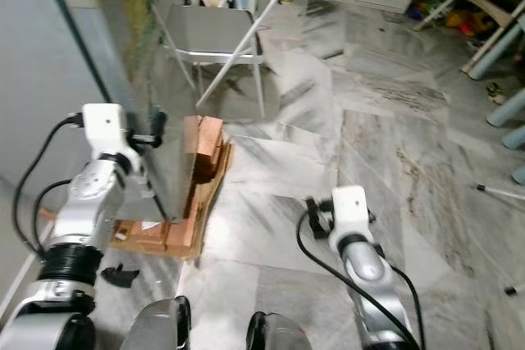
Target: Restocking fridge
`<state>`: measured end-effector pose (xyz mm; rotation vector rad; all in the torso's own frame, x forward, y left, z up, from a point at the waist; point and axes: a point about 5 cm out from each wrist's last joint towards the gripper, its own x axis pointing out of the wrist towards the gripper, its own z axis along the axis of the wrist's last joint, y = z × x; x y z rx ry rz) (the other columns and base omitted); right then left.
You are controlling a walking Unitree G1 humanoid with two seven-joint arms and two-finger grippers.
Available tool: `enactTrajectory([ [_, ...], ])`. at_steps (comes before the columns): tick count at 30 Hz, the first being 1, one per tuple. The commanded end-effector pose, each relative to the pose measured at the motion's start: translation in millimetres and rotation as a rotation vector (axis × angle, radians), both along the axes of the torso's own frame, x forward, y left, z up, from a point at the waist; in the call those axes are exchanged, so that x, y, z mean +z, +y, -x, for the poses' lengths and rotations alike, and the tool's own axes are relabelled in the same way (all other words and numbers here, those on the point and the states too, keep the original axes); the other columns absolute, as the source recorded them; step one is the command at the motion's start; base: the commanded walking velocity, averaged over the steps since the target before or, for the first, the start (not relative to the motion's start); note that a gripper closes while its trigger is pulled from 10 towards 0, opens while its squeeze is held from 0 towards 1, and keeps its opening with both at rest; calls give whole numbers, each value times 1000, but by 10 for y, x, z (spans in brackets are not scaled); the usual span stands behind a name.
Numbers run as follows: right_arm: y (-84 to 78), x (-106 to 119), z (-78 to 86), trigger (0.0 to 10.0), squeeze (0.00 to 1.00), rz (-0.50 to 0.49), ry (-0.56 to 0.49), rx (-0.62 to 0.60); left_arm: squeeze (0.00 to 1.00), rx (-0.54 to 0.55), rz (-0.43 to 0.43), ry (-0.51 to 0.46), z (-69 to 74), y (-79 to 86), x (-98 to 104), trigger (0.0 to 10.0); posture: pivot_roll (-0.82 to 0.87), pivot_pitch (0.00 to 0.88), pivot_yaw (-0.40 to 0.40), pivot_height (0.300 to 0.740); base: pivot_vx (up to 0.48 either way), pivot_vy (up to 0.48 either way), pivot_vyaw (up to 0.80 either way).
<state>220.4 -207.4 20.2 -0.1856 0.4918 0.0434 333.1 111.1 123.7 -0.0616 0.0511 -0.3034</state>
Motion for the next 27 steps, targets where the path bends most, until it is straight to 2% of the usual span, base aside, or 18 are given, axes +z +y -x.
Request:
enactTrajectory([
  [1,-47,-31,23,10000,0,2,41,-3,0,-467,19,-121,266,-970,298,10000,77,98,-130,740,0,0,0],
  [3,-33,-30,21,10000,0,-5,43,2,0,-588,79,-133,448,-1270,376,10000,73,95,-126,740,0,0,0],
  [5,6,-15,-1,10000,0,-7,30,21,0,-666,126,-141,576,-1474,440,10000,64,91,-120,740,0,0,0],
  [6,32,-7,-15,10000,0,-6,21,32,0,-677,135,-142,592,-1516,449,10000,61,92,-116,740,0,0,0],
  [9,85,12,-31,10000,0,7,2,57,0,-629,111,-142,509,-1453,395,10000,58,93,-115,740,0,0,0],
  [10,93,13,-26,10000,0,10,2,61,0,-592,105,-136,459,-1376,366,10000,60,95,-114,740,0,0,0],
  [11,90,16,-18,10000,0,3,5,54,0,-514,90,-121,373,-1164,311,10000,63,100,-114,740,0,0,0],
  [12,90,16,-18,10000,0,3,5,54,0,-514,90,-121,373,-1164,311,10000,63,100,-114,740,0,0,0],
  [13,86,25,-25,10000,0,-9,1,52,0,-443,73,-107,332,-922,257,10000,67,103,-112,740,0,0,0],
  [16,95,50,-63,10000,0,-15,-18,54,0,-367,35,-94,342,-610,182,10000,78,105,-111,740,0,0,0],
  [17,109,67,-90,10000,0,-19,-33,53,0,-322,16,-89,359,-448,143,10000,82,106,-111,740,0,0,0],
  [18,109,67,-90,10000,0,-19,-33,53,0,-322,16,-89,359,-448,143,10000,82,106,-111,740,0,0,0],
  [19,131,103,-131,10000,0,-30,-62,51,0,-269,-8,-84,406,-253,89,10000,89,106,-110,740,0,0,0],
  [22,162,157,-193,10000,0,-34,-98,61,0,-183,-33,-80,502,24,19,10000,102,110,-114,740,0,0,0],
  [25,176,183,-230,10000,0,-45,-108,57,0,-112,-34,-70,597,195,-7,10000,111,114,-119,740,0,0,0],
  [27,192,203,-262,10000,0,-41,-112,66,0,-46,-43,-62,706,318,-19,10000,128,129,-123,740,0,-364,-800],
])
